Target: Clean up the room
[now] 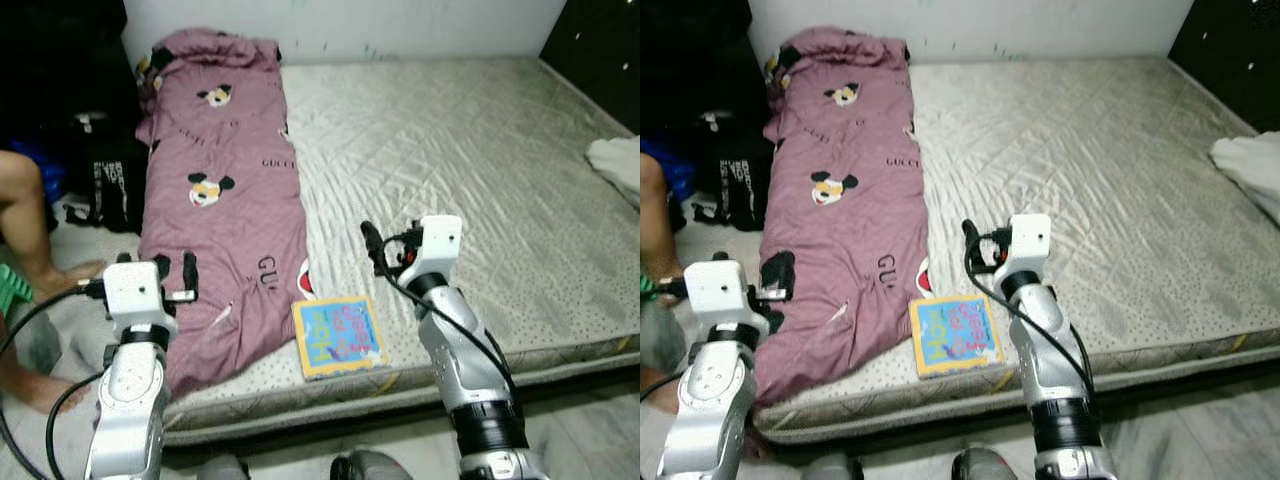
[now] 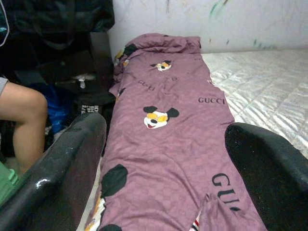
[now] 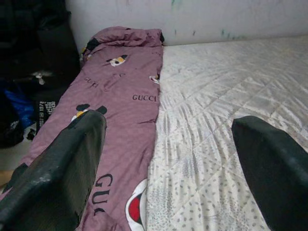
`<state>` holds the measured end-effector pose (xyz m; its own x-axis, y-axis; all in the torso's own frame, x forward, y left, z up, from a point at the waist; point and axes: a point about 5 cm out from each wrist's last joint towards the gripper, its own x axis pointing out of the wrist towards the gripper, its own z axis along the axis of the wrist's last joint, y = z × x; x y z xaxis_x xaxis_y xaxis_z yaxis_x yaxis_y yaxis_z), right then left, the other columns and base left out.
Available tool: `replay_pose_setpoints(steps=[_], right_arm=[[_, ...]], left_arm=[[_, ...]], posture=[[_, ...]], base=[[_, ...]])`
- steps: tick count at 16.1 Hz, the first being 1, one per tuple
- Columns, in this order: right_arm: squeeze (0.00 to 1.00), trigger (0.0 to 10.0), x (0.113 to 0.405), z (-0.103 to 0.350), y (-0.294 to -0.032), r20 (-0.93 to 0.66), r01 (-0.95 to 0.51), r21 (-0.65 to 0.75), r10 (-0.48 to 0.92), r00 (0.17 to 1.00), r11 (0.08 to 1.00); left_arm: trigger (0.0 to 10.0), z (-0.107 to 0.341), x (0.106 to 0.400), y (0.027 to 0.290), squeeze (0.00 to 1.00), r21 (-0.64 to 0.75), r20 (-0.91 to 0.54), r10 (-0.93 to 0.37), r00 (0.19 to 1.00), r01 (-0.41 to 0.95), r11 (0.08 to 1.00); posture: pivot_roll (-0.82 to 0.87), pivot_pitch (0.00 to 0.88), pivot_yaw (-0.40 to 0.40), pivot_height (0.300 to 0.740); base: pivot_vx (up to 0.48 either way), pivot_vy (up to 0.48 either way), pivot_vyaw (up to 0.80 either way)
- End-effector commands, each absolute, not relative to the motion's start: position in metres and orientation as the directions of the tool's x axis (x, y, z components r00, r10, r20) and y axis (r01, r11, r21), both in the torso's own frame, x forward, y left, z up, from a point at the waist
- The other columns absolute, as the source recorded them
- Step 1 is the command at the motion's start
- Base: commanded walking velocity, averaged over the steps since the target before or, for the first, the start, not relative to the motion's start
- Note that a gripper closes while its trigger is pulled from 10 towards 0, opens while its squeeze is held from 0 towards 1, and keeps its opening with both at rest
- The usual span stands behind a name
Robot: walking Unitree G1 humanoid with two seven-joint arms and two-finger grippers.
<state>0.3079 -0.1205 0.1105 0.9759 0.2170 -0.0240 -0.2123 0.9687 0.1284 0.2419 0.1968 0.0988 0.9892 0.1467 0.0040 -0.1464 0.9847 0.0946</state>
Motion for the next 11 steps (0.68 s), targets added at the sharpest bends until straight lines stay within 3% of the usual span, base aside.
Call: replay_pose_setpoints(steps=[1,11], right_arm=[[0.00,10.0,0.308,0.113,-0.121,-0.024,-0.212,0.126,0.217,0.976,0.969],[0.00,10.0,0.312,0.116,-0.112,-0.017,-0.240,0.115,0.244,0.970,0.964]], left_arm=[[10.0,0.100,0.241,0.196,0.00,0.114,-0.001,0.143,0.990,-0.142,0.983],[10.0,0.108,0.252,0.188,0.00,0.089,0.032,0.120,0.992,-0.122,0.989]], posture=[[-0.04,0.072,-0.023,0.661],[-0.04,0.075,-0.018,0.634]], base=[[0.000,0.000,0.00],[0.000,0.000,0.00]])
